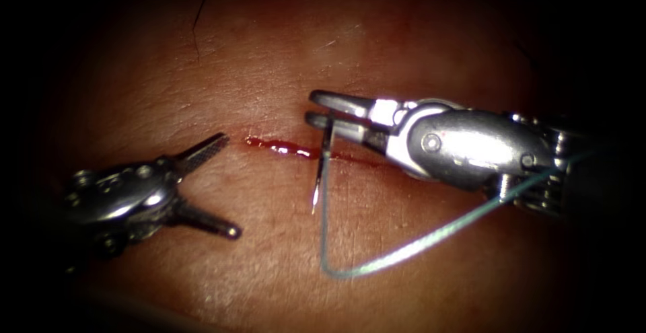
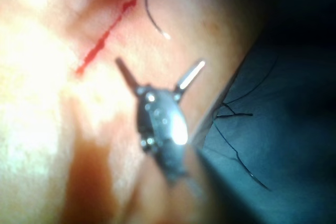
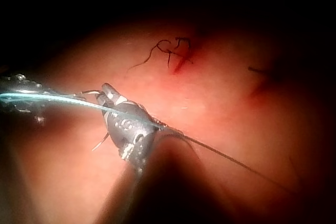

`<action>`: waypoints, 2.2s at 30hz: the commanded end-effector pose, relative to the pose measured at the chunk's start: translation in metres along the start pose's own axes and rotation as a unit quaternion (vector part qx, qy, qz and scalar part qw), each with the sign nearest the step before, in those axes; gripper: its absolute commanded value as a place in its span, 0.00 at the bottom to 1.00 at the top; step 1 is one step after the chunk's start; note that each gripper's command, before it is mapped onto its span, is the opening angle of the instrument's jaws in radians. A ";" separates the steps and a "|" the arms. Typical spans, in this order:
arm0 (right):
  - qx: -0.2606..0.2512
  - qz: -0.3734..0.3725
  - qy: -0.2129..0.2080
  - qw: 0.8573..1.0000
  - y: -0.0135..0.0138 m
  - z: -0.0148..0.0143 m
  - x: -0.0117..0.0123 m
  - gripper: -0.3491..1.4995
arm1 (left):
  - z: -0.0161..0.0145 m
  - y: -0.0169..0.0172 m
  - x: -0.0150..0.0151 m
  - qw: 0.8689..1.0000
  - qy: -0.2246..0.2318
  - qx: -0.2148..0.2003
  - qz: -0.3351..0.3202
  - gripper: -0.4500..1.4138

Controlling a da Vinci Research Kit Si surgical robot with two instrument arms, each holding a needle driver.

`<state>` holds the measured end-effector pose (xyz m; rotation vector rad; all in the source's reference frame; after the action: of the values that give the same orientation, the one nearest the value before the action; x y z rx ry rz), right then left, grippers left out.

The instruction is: Wound Closure

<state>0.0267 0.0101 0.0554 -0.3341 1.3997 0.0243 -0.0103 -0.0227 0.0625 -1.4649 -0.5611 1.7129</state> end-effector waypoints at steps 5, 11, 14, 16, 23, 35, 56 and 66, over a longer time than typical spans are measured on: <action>0.011 -0.043 0.017 0.999 0.0002 0.0029 -0.0014 0.00 | 0.0007 -0.0013 -0.0043 0.999 -0.018 0.026 0.013 0.89; 0.012 -0.117 0.020 0.993 0.0003 0.0046 -0.0036 0.00 | 0.0029 -0.0034 -0.0085 0.997 -0.051 0.038 0.035 0.83; 0.013 -0.129 0.016 0.991 -0.0002 0.0053 -0.0054 0.00 | 0.0044 -0.0046 -0.0104 0.997 -0.054 0.036 0.044 0.81; 0.012 -0.131 0.016 0.991 0.0001 0.0058 -0.0065 0.00 | 0.0052 -0.0052 -0.0104 0.997 -0.055 0.037 0.042 0.81; 0.011 -0.145 0.011 0.989 0.0013 0.0068 -0.0080 0.00 | 0.0067 -0.0049 -0.0108 0.997 -0.065 0.030 0.030 0.74; 0.011 -0.148 0.013 0.989 0.0013 0.0070 -0.0079 0.00 | 0.0065 -0.0083 -0.0150 0.995 -0.093 0.033 0.004 0.68; 0.013 -0.180 0.010 0.983 -0.0005 0.0079 -0.0100 0.00 | 0.0057 -0.0108 -0.0170 0.994 -0.102 0.030 -0.003 0.63; 0.010 -0.184 0.010 0.983 -0.0001 0.0080 -0.0097 0.00 | 0.0056 -0.0106 -0.0167 0.994 -0.102 0.029 -0.004 0.62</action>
<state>0.0321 0.0138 0.0654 -0.5771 1.3374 -0.2984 -0.0126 -0.0279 0.0816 -1.2576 -0.6154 1.8690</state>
